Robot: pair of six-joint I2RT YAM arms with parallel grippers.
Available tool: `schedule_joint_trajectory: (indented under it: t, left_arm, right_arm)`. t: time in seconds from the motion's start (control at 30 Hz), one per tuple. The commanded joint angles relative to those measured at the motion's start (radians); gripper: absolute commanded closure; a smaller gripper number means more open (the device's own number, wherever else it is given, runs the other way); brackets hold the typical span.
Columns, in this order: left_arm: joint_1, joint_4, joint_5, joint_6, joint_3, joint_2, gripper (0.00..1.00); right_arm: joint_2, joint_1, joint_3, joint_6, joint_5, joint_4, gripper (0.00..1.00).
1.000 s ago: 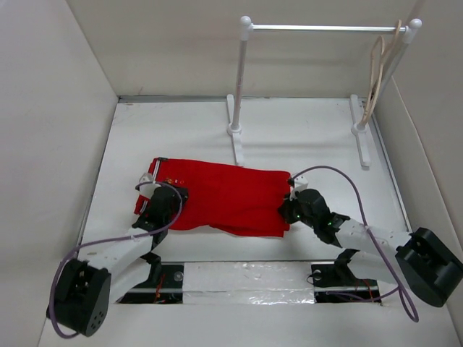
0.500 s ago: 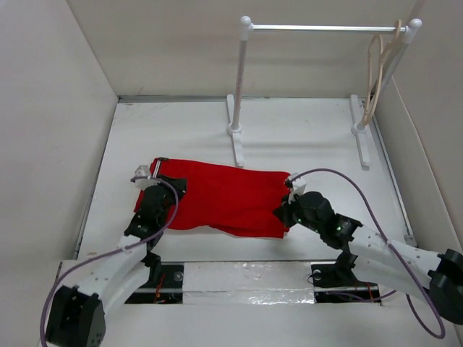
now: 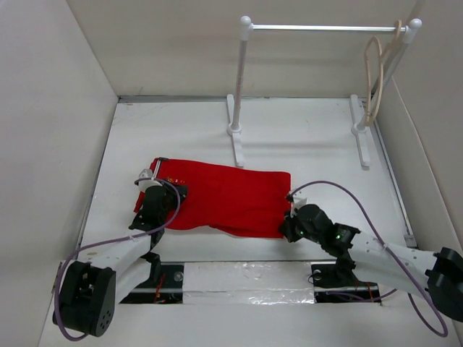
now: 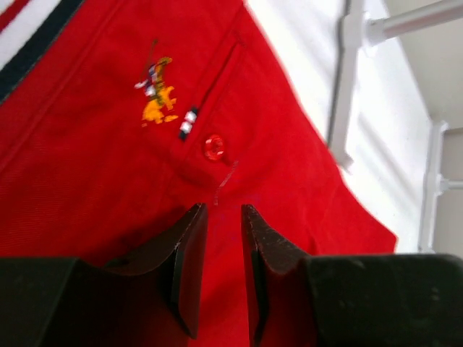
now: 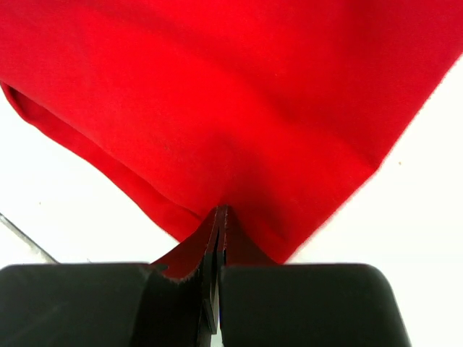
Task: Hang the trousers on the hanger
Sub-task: Fold the trousers at the center of the board, then pick up the hanger from the clothesline.
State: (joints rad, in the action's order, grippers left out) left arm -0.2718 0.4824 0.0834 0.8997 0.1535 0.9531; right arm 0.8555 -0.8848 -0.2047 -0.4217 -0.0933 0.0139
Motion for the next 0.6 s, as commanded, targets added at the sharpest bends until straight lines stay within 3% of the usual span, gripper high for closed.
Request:
schedule_joint_trajectory:
  t: [0.0,0.1,0.23,0.3,0.33,0.43,0.5,0.57]
  left_arm:
    - [0.009,0.054,-0.023,0.011,0.000,-0.073,0.77]
    - [-0.006,0.053,-0.050,-0.014,0.055,-0.096,0.79]
    - [-0.142,0.068,-0.005,-0.077,0.145,-0.083,0.96]
    - [-0.252,0.078,0.044,-0.125,0.220,-0.038,1.00]
    - [-0.294,0.065,0.067,-0.146,0.253,-0.012,1.00]
    - [-0.487,0.050,0.197,-0.240,0.369,0.096,1.00]
    - [-0.619,0.041,0.289,-0.318,0.455,0.176,1.00]
    - [-0.679,0.032,0.331,-0.367,0.506,0.243,1.00]
  right_arm:
    - [-0.061,-0.023,-0.090,0.011,-0.026,0.110,1.00]
    - [-0.169,-0.049,-0.228,0.044,-0.121,0.273,0.96]
    - [-0.262,0.008,-0.412,0.218,-0.246,0.322,0.71]
    - [-0.250,0.075,-0.516,0.297,-0.305,0.353,0.77]
    - [-0.224,0.154,-0.623,0.383,-0.312,0.353,0.97]
    - [-0.143,0.297,-0.808,0.553,-0.280,0.290,1.00]
    - [-0.083,0.472,-0.915,0.592,-0.224,0.282,1.00]
    - [0.020,0.664,-1.054,0.612,-0.165,0.285,1.00]
